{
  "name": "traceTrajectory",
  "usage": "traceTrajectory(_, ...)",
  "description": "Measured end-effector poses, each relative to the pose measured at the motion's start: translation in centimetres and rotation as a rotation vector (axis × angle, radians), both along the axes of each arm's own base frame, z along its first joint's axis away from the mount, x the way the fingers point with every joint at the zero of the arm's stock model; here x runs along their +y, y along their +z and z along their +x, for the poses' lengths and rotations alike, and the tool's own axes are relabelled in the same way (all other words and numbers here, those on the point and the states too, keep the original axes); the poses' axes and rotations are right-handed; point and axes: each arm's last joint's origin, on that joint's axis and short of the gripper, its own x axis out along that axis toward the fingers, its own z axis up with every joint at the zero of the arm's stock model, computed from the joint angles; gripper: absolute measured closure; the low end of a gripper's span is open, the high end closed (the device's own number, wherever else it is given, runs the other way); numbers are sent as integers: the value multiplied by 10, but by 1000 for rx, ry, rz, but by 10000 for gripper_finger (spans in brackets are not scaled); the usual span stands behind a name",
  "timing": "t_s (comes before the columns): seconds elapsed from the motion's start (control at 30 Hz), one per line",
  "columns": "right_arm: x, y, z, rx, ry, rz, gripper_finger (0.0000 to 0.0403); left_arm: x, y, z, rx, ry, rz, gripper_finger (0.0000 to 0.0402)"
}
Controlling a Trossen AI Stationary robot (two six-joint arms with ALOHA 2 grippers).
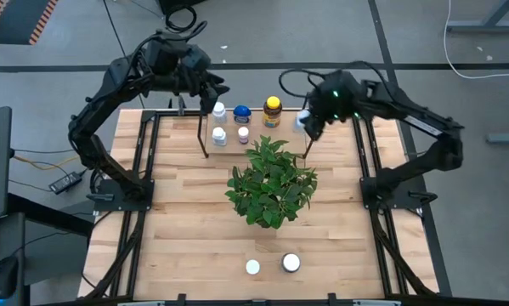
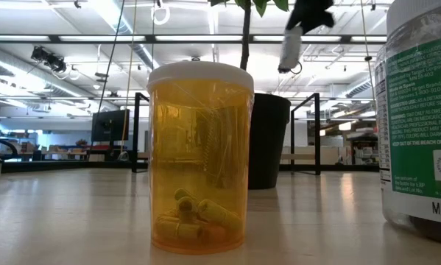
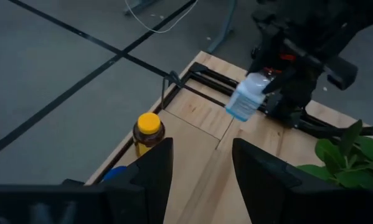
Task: Pick and place medicine bottles onto shelf by color
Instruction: Put the white blue pill bottle on the shelf
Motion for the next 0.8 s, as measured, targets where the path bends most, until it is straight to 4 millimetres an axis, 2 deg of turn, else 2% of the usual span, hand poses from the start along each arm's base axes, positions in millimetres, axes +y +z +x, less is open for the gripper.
traceTrajectory(0.13,-26,-1,16,-8,54,19,219,4,4,-9,-6,23,17,230)
traceTrajectory(0.33,-58,-23,40,57,153,53,219,15,6,-20,-13,80,19,230)
traceTrajectory(0.57,-76,-55,73,103,311,38,219,24,6,-26,-14,122,20,230)
traceTrajectory(0.8,-89,-78,97,92,365,30,219,33,5,-33,-5,163,22,230)
